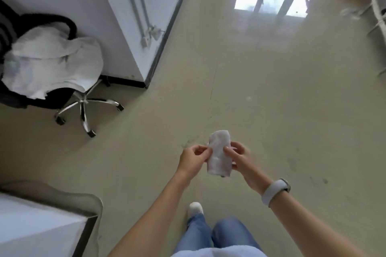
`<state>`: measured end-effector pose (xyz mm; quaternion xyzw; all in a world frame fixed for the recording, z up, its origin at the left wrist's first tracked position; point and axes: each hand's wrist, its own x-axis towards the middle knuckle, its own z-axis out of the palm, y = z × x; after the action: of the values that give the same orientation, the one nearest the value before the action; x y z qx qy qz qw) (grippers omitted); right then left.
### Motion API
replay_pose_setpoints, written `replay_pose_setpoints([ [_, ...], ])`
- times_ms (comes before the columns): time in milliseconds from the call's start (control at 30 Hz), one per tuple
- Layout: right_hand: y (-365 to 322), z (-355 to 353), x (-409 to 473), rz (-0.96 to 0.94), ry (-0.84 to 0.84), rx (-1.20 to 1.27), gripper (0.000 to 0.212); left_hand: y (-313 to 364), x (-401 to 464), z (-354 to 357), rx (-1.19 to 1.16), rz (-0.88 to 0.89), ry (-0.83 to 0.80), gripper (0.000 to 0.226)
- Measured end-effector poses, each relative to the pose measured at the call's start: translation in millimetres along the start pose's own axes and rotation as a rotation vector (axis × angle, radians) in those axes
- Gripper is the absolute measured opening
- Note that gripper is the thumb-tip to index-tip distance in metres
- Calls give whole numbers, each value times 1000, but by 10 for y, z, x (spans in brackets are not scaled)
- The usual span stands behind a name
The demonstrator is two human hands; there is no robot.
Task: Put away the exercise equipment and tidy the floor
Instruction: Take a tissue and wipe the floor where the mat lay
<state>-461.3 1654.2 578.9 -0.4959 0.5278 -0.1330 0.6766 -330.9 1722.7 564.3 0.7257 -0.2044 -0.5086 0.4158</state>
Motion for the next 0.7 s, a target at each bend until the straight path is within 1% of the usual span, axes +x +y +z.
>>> replay_pose_setpoints([
  [67, -275, -85, 335, -5, 50, -39, 7, 303, 397, 1, 153, 30, -38, 17],
  [167, -600, -265, 894, 12, 147, -113, 14, 721, 1046, 35, 384, 42, -119, 24],
  [267, -908, -510, 1578, 48, 242, -136, 15, 1120, 1826, 76, 524, 65, -164, 26],
  [367, -1227, -789, 2421, 95, 328, -114, 21, 1597, 2698, 75, 654, 72, -123, 32],
  [433, -1536, -944, 2999, 113, 335, -114, 24, 1944, 3271, 24, 733, 51, -85, 36],
  [500, -1907, -1041, 3543, 117, 346, -126, 22, 2328, 3784, -73, 798, 47, -58, 36],
  [600, -2527, -1083, 4284, 104, 343, -163, 21, 2898, 4448, -288, 791, 69, 28, 35],
  [700, -3109, -1053, 4969, 84, 294, -216, 22, 3363, 5018, -541, 767, 70, 90, 35],
])
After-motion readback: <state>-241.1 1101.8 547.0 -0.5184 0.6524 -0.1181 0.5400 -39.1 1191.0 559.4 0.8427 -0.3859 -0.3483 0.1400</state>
